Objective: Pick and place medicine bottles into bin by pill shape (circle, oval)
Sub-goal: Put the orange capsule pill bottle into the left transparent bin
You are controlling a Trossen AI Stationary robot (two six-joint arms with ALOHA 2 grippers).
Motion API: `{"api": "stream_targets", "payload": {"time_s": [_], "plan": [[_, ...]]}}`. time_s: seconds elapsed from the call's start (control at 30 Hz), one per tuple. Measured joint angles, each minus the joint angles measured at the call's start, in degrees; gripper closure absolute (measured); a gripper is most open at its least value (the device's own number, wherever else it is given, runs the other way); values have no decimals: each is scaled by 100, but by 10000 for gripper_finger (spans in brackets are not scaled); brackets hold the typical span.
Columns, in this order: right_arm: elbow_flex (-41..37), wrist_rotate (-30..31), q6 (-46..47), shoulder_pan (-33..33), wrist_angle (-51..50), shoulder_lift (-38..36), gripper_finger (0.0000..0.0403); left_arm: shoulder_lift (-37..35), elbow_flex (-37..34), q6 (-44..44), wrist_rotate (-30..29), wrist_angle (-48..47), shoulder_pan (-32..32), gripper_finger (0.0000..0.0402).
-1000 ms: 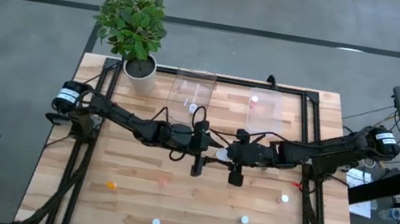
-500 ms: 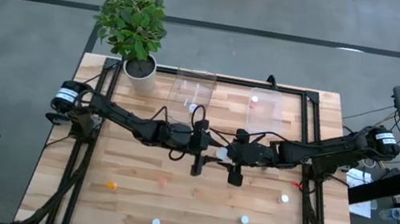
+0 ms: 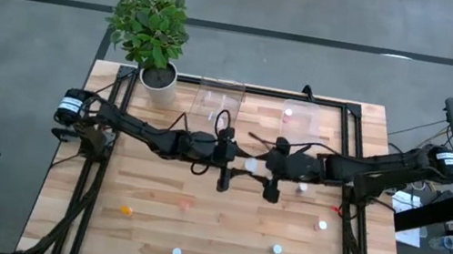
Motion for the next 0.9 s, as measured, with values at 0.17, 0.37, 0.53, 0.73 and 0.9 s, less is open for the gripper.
{"api": "stream_targets", "payload": {"time_s": [0.17, 0.37, 0.53, 0.73, 0.9], "plan": [[2, 104, -128, -132, 0, -539, 150, -267, -48, 106, -296, -331, 226, 220], [2, 344, -159, -199, -183, -971, 154, -694, -107, 136, -892, -725, 652, 220], [0, 379, -185, -195, -254, -1041, 156, -725, -111, 131, -1721, -899, 1105, 220], [0, 380, -193, -195, -276, -919, 157, -715, -283, -246, -1924, -841, 1854, 220], [0, 381, -221, -195, -274, -746, 156, -684, -776, -824, -1961, -327, 2313, 220]]}}
